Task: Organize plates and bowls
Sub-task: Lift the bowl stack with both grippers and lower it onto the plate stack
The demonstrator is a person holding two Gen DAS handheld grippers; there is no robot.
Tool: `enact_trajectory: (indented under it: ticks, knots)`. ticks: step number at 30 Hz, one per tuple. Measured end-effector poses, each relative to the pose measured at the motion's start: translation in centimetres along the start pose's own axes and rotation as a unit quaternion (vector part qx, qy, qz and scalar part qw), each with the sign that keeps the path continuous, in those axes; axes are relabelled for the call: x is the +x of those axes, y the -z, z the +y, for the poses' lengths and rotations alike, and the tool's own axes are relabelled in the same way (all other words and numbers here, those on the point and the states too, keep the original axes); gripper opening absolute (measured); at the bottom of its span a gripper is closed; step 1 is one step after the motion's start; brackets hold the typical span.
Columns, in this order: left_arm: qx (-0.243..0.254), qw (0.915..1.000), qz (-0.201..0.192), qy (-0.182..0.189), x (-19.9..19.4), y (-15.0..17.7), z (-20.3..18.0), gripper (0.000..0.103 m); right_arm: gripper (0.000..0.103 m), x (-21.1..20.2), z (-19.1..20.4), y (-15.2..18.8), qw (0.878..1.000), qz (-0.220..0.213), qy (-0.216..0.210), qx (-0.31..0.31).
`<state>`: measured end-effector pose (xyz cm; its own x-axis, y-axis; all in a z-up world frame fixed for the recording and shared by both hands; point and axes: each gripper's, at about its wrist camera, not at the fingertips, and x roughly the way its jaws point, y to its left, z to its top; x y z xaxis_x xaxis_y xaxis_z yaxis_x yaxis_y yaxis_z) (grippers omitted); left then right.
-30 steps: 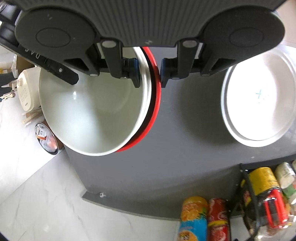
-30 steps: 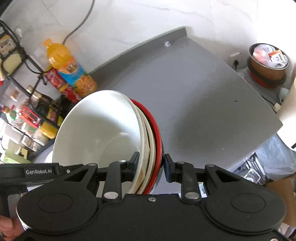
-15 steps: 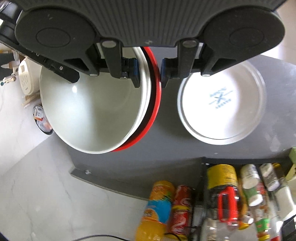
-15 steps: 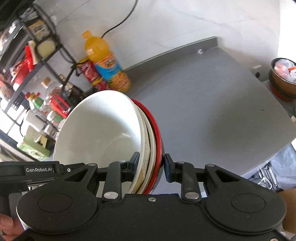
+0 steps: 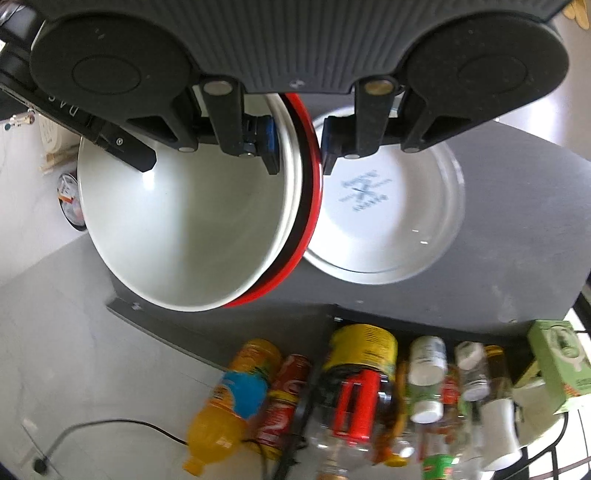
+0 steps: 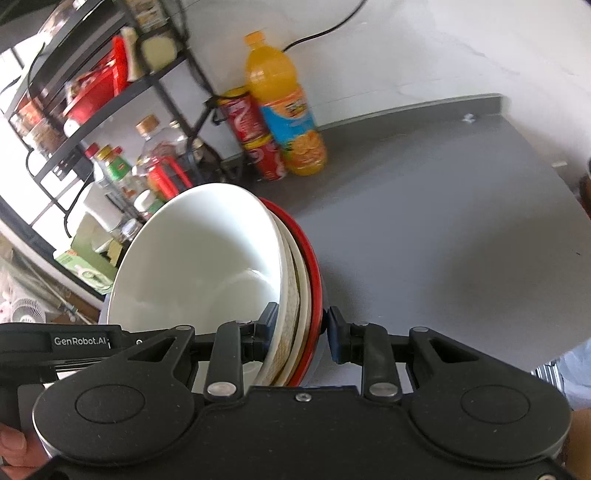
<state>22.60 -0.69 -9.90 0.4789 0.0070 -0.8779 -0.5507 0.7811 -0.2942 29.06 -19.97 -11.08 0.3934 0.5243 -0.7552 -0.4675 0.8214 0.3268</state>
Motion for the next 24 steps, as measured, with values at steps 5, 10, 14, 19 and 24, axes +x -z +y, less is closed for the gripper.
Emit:
enact_trajectory:
  ticks: [5, 10, 14, 19, 24]
  knots:
    - [-0.009, 0.9998, 0.002, -0.015, -0.2, -1.4, 3.2, 0.021, 0.027, 2.4, 3.0, -0.2, 1.000, 0.017, -0.017, -0.013]
    - [-0.027, 0.9992, 0.021, -0.022, 0.5, -2.0, 6.6, 0.021, 0.027, 4.6, 5.9, 0.0, 0.999, 0.029, -0.019, -0.032]
    - [-0.033, 0.9987, 0.029, -0.024, 1.1, -2.5, 8.5, 0.021, 0.027, 6.1, 7.3, 0.1, 0.999, 0.039, -0.018, -0.034]
    - [-0.033, 0.9982, 0.045, -0.021, 2.4, -3.0, 10.1, 0.021, 0.027, 7.7, 8.4, 0.2, 0.998, 0.050, -0.010, -0.029]
    - [-0.025, 0.9976, 0.063, -0.016, 4.0, -3.5, 11.1, 0.021, 0.027, 9.1, 8.9, 0.5, 0.998, 0.061, 0.004, -0.020]
